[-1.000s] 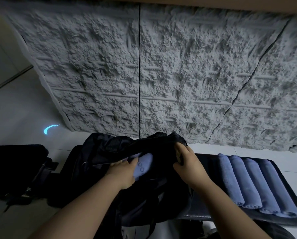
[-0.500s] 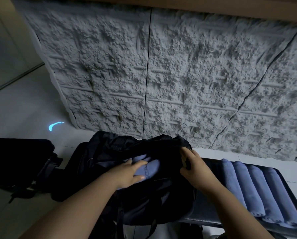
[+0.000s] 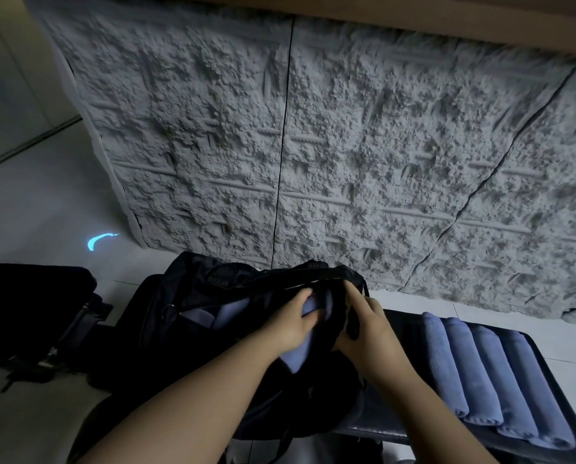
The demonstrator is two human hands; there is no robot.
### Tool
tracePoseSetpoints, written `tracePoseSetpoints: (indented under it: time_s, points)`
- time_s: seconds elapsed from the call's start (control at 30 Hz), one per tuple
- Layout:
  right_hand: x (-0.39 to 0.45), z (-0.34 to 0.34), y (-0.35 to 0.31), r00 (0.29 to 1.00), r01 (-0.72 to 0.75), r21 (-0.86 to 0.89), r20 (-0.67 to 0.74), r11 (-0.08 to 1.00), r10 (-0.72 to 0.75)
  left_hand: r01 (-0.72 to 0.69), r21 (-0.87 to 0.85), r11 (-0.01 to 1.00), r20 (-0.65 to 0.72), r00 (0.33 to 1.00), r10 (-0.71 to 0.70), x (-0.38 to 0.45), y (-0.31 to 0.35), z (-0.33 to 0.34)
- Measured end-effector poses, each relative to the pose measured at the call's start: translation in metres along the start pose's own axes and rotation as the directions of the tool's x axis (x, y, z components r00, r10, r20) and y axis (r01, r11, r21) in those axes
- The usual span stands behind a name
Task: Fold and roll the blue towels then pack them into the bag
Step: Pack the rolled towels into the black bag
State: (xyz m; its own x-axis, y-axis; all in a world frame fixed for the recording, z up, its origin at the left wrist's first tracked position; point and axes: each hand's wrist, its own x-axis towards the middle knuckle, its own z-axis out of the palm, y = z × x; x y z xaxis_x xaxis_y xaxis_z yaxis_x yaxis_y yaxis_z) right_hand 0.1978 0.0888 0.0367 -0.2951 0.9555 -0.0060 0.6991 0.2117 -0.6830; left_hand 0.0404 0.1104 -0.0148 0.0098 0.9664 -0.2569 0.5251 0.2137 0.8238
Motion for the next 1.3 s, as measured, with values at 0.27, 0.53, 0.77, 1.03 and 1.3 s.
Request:
tracePoseSetpoints:
  time_s: [0.27, 0.53, 0.77, 1.03, 1.3]
  points:
    - [0.000, -0.003, 0.003, 0.999, -0.010, 0.000, 0.041, 1.000, 0.010, 0.387, -0.563, 0.730, 0.177, 0.919, -0.351, 0.006, 0.021, 0.045]
    - [-0.005, 0.002, 0.012, 0.998, -0.037, 0.031, 0.051, 0.999, 0.035, 0.249, -0.185, 0.951, 0.301, 0.935, -0.186, -0.030, -0.008, 0.052]
    - [-0.009, 0.003, 0.010, 0.999, -0.031, 0.038, 0.042, 0.999, 0.030, 0.198, -0.196, 0.960, 0.145, 0.974, -0.172, -0.031, -0.002, 0.062]
    - [-0.008, 0.005, 0.016, 0.996, -0.028, 0.035, 0.080, 0.999, 0.025, 0.025, 0.006, 1.000, 0.291, 0.957, -0.026, -0.042, -0.004, 0.057]
    - [-0.017, 0.002, 0.029, 0.999, 0.040, 0.093, -0.023, 0.995, -0.038, -0.190, 0.432, 0.882, 0.147, 0.979, 0.139, -0.058, 0.018, 0.055]
